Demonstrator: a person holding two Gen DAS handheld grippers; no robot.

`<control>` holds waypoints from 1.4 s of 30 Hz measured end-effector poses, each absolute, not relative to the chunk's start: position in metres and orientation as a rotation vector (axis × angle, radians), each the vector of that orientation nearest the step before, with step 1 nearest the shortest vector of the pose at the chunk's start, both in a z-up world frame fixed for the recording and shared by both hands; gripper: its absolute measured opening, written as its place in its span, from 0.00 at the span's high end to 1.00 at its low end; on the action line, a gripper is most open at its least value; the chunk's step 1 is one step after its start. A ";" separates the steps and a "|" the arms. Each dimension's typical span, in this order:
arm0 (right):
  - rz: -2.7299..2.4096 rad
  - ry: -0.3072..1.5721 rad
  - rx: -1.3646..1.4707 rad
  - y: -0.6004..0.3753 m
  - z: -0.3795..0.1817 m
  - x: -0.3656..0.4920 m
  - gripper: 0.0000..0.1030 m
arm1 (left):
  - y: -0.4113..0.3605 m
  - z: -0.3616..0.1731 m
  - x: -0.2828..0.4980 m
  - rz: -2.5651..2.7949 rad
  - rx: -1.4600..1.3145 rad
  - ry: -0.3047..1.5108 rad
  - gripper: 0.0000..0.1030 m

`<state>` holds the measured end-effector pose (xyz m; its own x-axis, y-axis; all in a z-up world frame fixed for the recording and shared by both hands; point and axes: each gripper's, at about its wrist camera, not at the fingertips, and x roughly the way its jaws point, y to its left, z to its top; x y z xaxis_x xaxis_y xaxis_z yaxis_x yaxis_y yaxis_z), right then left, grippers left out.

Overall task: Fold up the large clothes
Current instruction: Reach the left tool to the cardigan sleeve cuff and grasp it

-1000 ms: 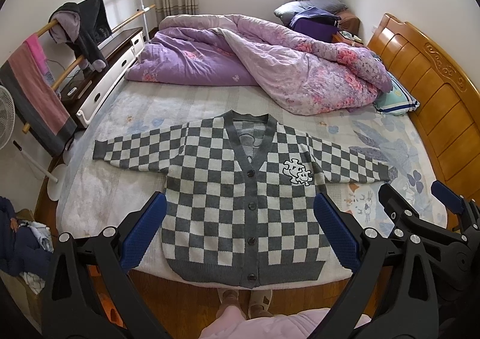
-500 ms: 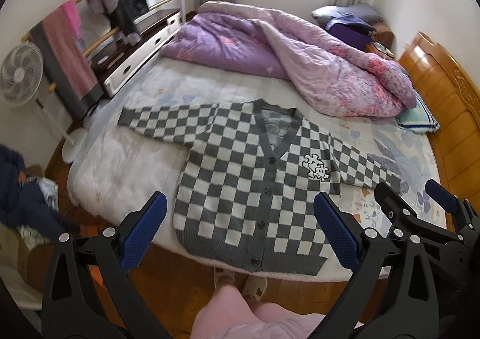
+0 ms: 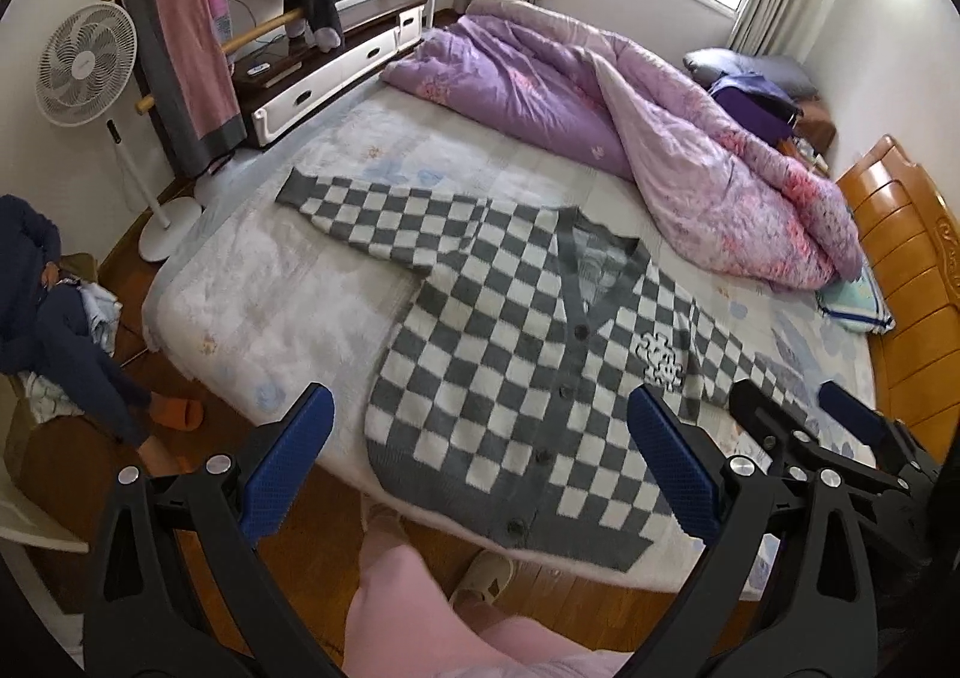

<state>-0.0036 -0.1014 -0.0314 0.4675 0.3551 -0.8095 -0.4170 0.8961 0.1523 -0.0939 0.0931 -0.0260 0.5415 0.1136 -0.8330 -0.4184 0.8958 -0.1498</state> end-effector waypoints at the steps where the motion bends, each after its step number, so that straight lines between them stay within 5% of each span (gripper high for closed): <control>1: 0.485 0.984 -0.065 -0.094 -0.033 0.000 0.07 | 0.099 -0.027 -0.092 0.317 -0.360 0.944 0.05; 19: 0.472 1.300 0.170 0.111 -0.105 0.128 0.08 | 0.386 -0.141 0.034 0.421 -0.507 1.083 0.05; 26: 0.293 1.407 0.199 0.142 -0.158 0.175 0.24 | 0.494 -0.234 0.092 0.434 -0.625 1.178 0.05; 31: 0.162 1.479 0.153 0.144 -0.205 0.203 0.36 | 0.565 -0.308 0.127 0.474 -0.883 1.153 0.05; 42: 0.013 1.583 0.097 0.137 -0.257 0.216 0.37 | 0.667 -0.431 0.181 0.500 -1.409 1.011 0.05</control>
